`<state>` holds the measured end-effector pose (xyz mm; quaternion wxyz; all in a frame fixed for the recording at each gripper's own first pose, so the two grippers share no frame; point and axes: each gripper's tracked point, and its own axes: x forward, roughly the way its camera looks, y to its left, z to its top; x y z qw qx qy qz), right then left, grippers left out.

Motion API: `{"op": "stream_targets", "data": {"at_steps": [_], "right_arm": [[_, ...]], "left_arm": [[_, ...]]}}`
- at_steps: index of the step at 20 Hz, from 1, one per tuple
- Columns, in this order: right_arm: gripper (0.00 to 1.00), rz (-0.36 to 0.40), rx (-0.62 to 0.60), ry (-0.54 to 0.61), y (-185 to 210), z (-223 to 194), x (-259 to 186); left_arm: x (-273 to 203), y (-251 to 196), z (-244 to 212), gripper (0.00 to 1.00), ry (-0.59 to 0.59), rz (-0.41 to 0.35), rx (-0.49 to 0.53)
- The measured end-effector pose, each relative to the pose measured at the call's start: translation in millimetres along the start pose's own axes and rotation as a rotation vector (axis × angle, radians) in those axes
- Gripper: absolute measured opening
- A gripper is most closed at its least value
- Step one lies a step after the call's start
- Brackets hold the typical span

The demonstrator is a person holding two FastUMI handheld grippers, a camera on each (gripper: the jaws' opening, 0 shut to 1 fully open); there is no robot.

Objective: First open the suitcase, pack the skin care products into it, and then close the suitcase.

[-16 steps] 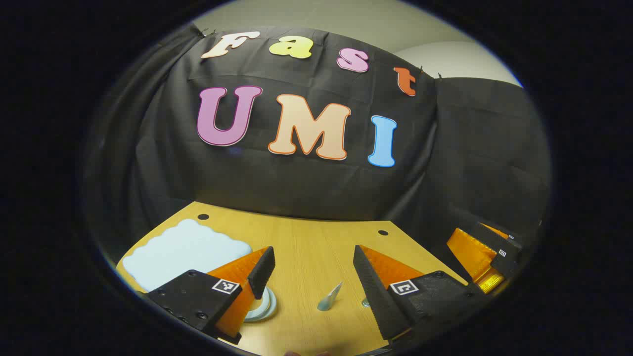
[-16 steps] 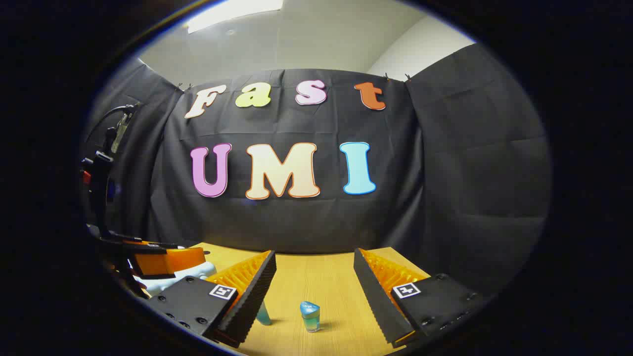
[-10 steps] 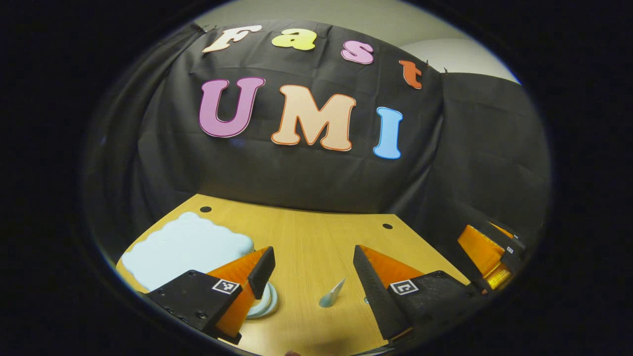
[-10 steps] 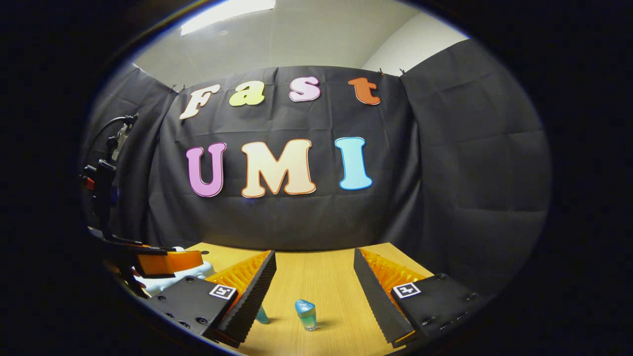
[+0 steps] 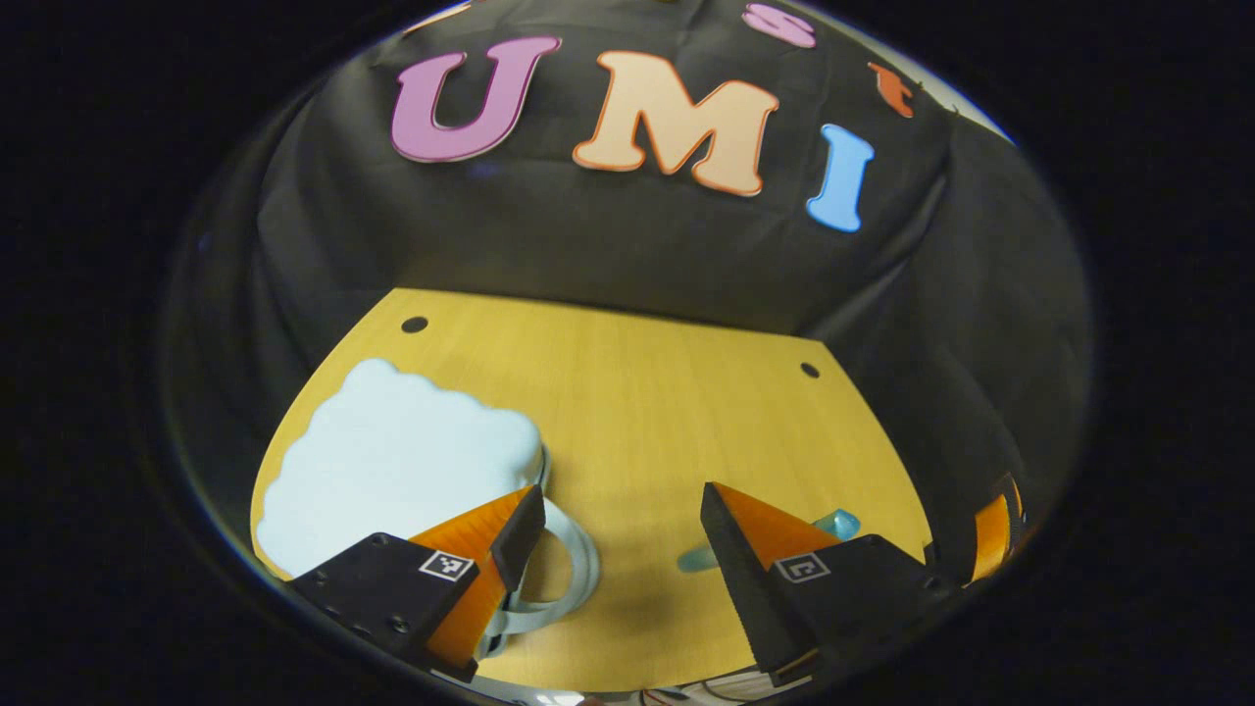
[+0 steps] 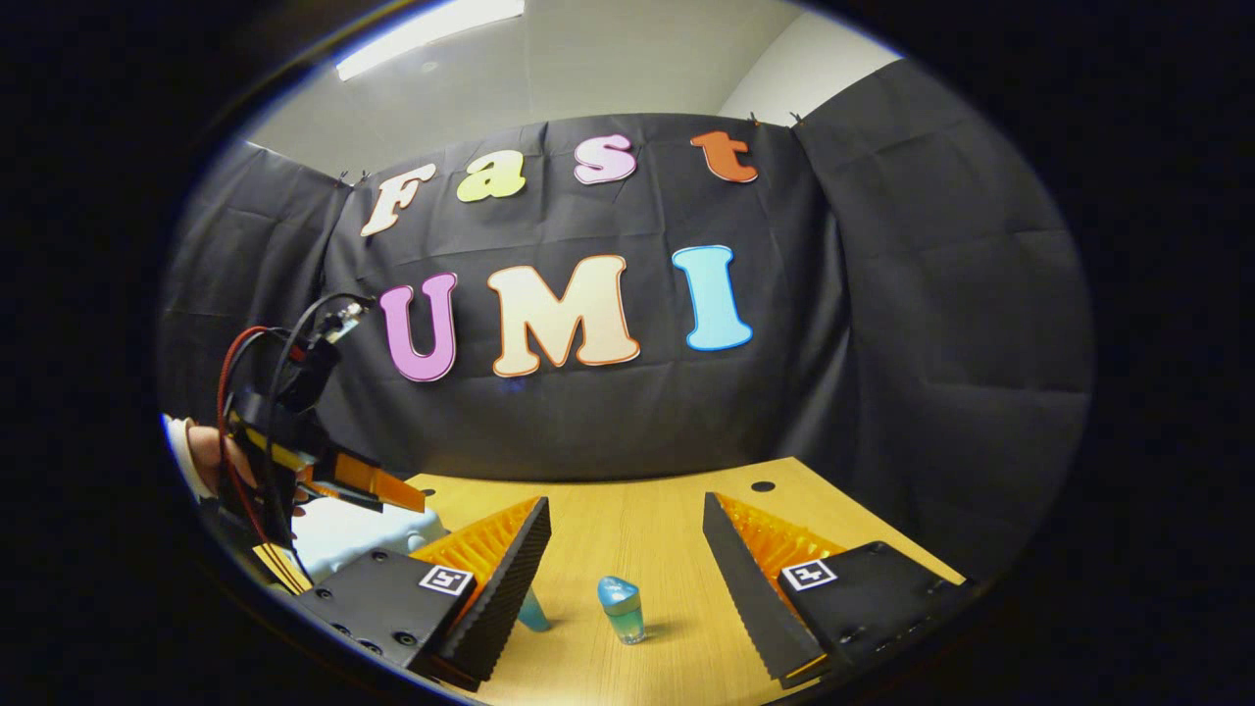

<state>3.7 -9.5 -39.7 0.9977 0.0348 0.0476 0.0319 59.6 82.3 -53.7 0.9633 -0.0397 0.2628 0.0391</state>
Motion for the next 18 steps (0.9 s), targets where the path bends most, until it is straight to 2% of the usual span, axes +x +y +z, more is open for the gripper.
{"op": "stream_targets", "data": {"at_steps": [6,10,14,18], "right_arm": [[0.98,0.02,0.029,0.082,-5.8,-26.1,-1.1],[0.98,0.009,0.042,0.09,-13.1,-31.0,-0.5],[0.98,-0.002,0.045,0.098,-17.2,-33.3,-0.2],[0.95,-0.011,0.038,0.101,-19.4,-35.2,-1.3]], "left_arm": [[16.3,29.2,-49.2,0.95,0.322,0.035,0.027],[32.5,24.1,-65.5,0.86,0.423,0.016,-0.029],[42.7,22.2,-80.8,0.84,0.506,0.03,0.012],[54.7,28.9,-100.7,0.69,0.592,0.071,0.01]]}}
